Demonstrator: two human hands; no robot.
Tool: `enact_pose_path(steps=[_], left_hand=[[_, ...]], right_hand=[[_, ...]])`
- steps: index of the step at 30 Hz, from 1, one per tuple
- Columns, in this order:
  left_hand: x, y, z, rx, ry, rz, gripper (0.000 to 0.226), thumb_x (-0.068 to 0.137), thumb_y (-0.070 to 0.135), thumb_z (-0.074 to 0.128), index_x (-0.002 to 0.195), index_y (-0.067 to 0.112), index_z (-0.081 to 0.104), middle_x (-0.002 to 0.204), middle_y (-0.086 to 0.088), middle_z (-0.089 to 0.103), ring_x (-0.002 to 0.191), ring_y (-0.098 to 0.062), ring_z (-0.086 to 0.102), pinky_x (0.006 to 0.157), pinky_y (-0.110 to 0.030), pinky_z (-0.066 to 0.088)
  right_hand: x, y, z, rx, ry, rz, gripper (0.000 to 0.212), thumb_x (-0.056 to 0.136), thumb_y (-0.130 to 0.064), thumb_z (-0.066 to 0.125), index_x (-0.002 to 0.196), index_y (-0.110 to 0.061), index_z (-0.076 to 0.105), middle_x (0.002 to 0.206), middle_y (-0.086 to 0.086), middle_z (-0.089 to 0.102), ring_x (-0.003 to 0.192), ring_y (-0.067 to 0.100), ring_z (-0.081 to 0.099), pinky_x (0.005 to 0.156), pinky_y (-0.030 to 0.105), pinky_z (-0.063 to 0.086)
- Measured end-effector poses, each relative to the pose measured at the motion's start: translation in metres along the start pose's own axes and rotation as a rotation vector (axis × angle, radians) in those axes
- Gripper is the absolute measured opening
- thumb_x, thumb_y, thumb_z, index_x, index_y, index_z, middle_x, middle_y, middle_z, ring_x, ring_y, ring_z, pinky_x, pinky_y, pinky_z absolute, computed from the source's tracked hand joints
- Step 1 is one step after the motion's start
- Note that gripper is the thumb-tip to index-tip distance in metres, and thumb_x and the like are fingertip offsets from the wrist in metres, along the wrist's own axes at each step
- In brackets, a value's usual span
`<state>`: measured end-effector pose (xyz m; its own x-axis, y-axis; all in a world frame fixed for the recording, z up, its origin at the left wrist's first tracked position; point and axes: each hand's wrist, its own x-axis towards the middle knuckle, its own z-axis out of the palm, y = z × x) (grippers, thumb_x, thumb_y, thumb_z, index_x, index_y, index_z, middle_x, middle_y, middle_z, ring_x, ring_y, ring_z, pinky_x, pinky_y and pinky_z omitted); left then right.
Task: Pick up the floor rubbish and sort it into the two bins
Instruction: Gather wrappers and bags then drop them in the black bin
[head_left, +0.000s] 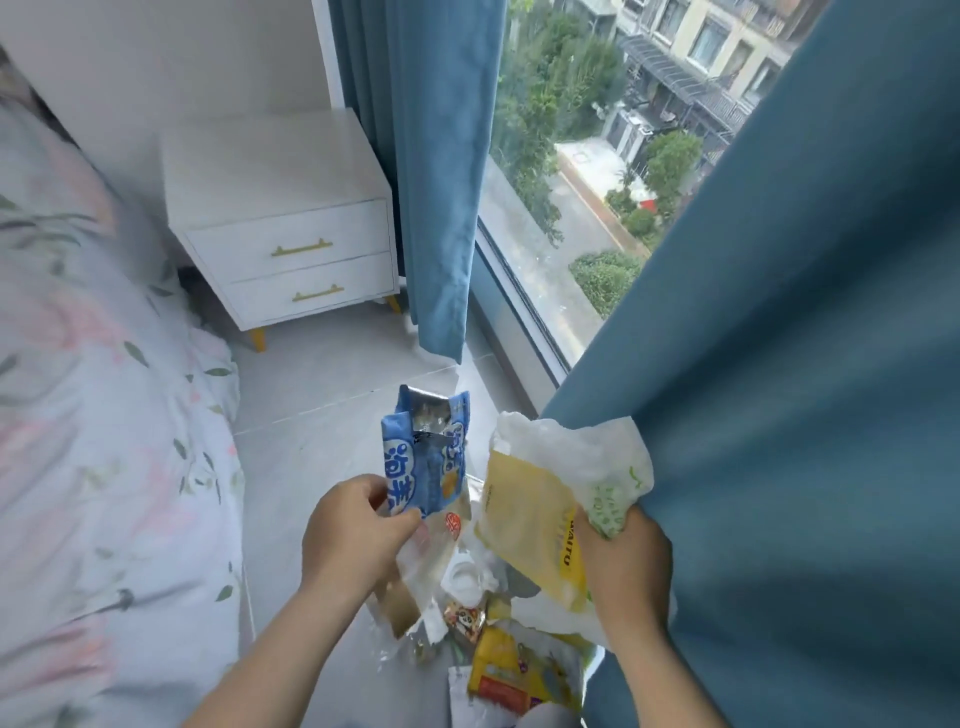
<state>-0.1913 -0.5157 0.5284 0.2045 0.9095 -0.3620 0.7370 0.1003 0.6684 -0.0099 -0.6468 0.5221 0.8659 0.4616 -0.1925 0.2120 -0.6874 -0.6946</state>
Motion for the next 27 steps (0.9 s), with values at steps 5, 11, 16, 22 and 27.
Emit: enact_pose_path(steps=[5,11,16,22,27], left_hand=[[-0.056,0.064,-0.076,0.042,0.011,0.055,0.019,0.070,0.022,0.073,0.061,0.015,0.057,0.059,-0.001,0.055,0.059,-0.019,0.050,0.050,-0.027,0.031],[-0.110,0.129,-0.140,0.130,-0.017,0.255,0.014,0.075,0.032,0.068,0.067,0.033,0.056,0.069,0.010,0.059,0.069,-0.013,0.054,0.049,-0.024,0.031],[-0.143,0.170,-0.165,0.138,-0.001,0.377,0.014,0.077,0.038,0.067,0.065,0.030,0.062,0.071,0.007,0.065,0.068,-0.011,0.056,0.048,-0.023,0.029],[-0.181,0.217,-0.157,0.127,0.032,0.495,0.021,0.075,0.046,0.070,0.074,0.025,0.068,0.076,0.008,0.067,0.070,-0.013,0.058,0.047,-0.024,0.032],[-0.213,0.251,-0.138,0.130,0.047,0.596,0.020,0.078,0.041,0.070,0.078,0.021,0.067,0.074,0.007,0.065,0.068,-0.012,0.057,0.052,-0.027,0.042]], right_hand=[[-0.048,-0.068,-0.075,0.022,0.002,0.005,0.022,0.084,-0.017,0.067,0.066,-0.011,0.056,0.058,0.001,0.059,0.054,0.017,0.052,0.048,0.025,0.037],[-0.094,-0.130,-0.153,0.043,0.123,-0.062,0.020,0.081,-0.018,0.070,0.067,-0.016,0.056,0.059,-0.005,0.060,0.055,0.009,0.053,0.046,0.020,0.033],[-0.118,-0.150,-0.204,0.084,0.276,-0.100,0.020,0.080,-0.019,0.073,0.070,-0.015,0.056,0.061,-0.004,0.061,0.058,0.021,0.055,0.050,0.026,0.035],[-0.130,-0.147,-0.264,0.101,0.375,-0.117,0.020,0.082,-0.023,0.069,0.071,-0.009,0.059,0.064,0.003,0.063,0.062,0.027,0.058,0.054,0.032,0.045],[-0.132,-0.137,-0.307,0.107,0.485,-0.154,0.019,0.082,-0.023,0.068,0.074,-0.007,0.061,0.064,0.007,0.062,0.063,0.031,0.057,0.056,0.033,0.044]])
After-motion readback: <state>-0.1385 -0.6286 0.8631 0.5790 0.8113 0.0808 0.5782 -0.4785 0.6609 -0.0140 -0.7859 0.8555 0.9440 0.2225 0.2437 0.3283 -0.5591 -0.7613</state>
